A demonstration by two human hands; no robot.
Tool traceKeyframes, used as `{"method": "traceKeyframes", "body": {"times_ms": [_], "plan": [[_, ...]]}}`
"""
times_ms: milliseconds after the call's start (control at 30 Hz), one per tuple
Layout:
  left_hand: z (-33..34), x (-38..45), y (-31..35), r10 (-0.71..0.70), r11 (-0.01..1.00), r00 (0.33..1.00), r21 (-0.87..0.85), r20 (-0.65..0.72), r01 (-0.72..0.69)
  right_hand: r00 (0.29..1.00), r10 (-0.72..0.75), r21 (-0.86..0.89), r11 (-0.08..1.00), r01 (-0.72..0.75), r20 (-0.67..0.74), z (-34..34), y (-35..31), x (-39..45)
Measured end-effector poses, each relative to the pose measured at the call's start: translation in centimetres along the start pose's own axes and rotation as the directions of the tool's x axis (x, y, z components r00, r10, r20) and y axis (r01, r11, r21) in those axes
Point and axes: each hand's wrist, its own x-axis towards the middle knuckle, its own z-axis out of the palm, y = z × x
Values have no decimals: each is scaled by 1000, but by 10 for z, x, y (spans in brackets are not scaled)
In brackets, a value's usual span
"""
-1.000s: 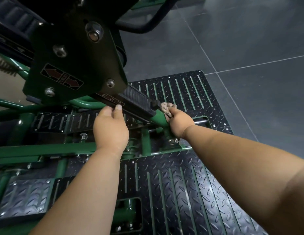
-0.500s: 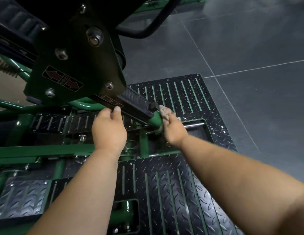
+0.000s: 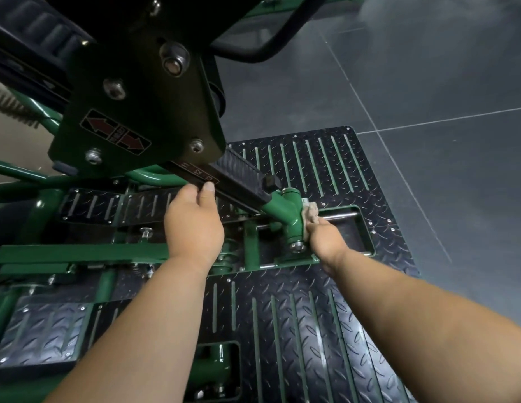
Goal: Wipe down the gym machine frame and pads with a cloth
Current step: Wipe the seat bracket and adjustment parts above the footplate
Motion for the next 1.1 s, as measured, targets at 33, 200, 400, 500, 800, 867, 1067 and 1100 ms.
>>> {"method": "traceKeyframes", "body": {"times_ms": [33,200,400,500,800,867,1067,1100], "plan": [[0,1,-1,5,1000,1000,1,2,-5,1000,15,39,999,-15,-1,-1,-4,8],[1,2,-5,4,1000,1000,-24,5,-4,977,-213,21,977,212,31,4,-48,38],[2,2,-6,10,1000,1000,-6,8,-10,926,-273,-510,775,372,261,-44,-52,50],[1,0,-2,4,1000,1000,-8,6,-4,950,-271,-378,872,311,155,-28,-44,27],[0,-2,0,8,1000,1000,-14,7,-8,714,-522,-820,47,570,467,25,20,-49],[0,-1,0,5,1000,1000,-21,12,-5,683,-484,-812,-111,573,548,28,2,-35],[-2,1,-2,22,1000,999,-17,27,-21,713,-372,-797,-389,461,594,33,-35,-18],[-2,1,-2,19,1000,999,-18,33,-19,727,-350,-795,-401,454,591,34,-26,-22]]}}
